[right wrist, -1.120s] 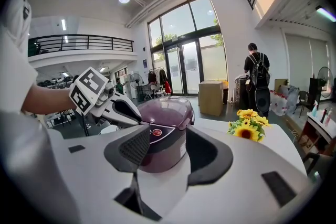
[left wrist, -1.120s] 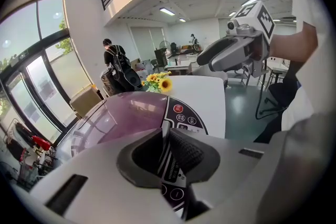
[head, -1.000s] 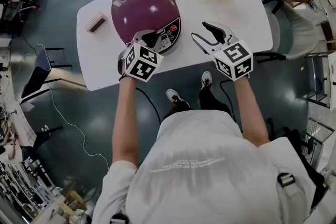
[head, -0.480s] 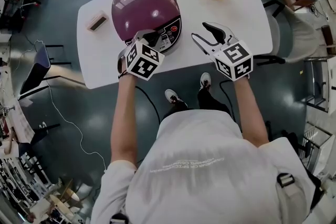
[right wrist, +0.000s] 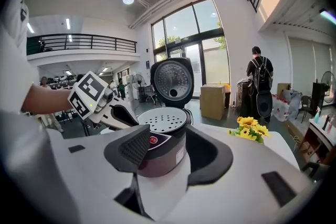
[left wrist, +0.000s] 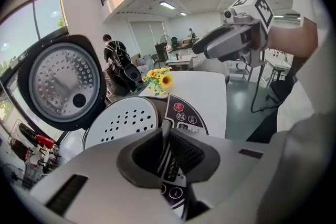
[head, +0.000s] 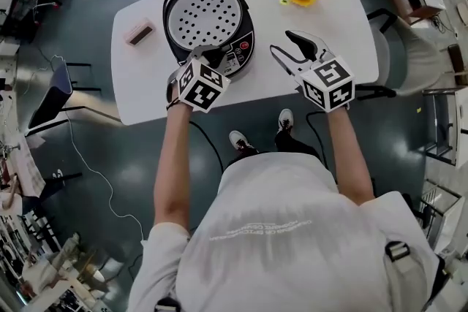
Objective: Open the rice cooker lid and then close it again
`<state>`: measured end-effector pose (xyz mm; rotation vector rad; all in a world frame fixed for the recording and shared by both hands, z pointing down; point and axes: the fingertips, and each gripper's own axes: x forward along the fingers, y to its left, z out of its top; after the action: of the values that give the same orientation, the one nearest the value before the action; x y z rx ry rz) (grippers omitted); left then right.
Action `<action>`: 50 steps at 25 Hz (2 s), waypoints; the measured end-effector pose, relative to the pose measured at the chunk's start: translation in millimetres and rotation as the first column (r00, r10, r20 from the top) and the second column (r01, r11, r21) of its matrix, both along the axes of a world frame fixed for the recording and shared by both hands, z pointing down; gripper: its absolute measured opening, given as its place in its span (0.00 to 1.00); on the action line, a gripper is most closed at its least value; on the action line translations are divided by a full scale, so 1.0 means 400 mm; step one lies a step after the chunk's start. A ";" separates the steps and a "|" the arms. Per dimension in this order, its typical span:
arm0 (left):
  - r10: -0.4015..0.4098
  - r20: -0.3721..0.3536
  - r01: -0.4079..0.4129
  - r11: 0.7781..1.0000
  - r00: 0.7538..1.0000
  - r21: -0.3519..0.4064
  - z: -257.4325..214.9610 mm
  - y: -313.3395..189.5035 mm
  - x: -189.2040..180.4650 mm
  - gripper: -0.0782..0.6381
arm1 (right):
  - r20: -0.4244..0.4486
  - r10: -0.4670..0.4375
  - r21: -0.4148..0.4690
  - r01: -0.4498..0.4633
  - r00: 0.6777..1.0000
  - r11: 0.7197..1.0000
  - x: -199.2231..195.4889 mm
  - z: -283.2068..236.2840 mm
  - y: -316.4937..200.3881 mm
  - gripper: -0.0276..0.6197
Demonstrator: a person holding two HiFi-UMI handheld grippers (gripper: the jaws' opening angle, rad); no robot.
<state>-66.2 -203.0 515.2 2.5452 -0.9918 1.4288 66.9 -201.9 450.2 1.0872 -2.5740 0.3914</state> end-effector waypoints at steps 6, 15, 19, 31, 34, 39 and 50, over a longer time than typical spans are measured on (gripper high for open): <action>-0.008 0.013 0.008 0.999 1.000 -0.048 0.004 -0.012 -0.016 0.18 | 0.004 -0.026 0.055 0.025 1.000 0.998 -0.030 -0.054 -0.033 0.40; -0.086 -0.220 0.103 0.992 0.972 0.068 -0.014 -0.021 -0.033 0.19 | 0.007 -0.064 0.137 0.062 0.998 0.989 -0.057 -0.122 -0.069 0.40; -0.166 -0.346 0.216 0.970 0.923 0.109 -0.060 -0.034 -0.077 0.19 | 0.002 -0.072 0.175 0.070 0.997 0.982 -0.061 -0.166 -0.098 0.40; -0.272 -0.587 0.498 0.826 0.762 0.264 -0.337 -0.047 -0.270 0.19 | -0.026 -0.116 0.295 0.119 0.993 0.948 -0.104 -0.285 -0.149 0.40; -0.273 -0.618 0.543 0.783 0.738 0.302 -0.399 -0.034 -0.325 0.20 | -0.025 -0.126 0.323 0.128 0.992 0.938 -0.115 -0.320 -0.155 0.40; -0.276 -0.634 0.582 0.738 0.722 0.342 -0.456 -0.004 -0.400 0.23 | -0.019 -0.141 0.355 0.139 0.990 0.925 -0.135 -0.364 -0.154 0.40; -0.266 -0.616 0.560 0.751 0.741 0.350 -0.455 0.020 -0.464 0.26 | -0.031 -0.124 0.358 0.127 0.992 0.925 -0.191 -0.380 -0.129 0.40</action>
<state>-251.9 -195.1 333.1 2.5082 -1.8637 0.2947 -9.7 -253.6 298.0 1.0209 -2.7576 -0.1232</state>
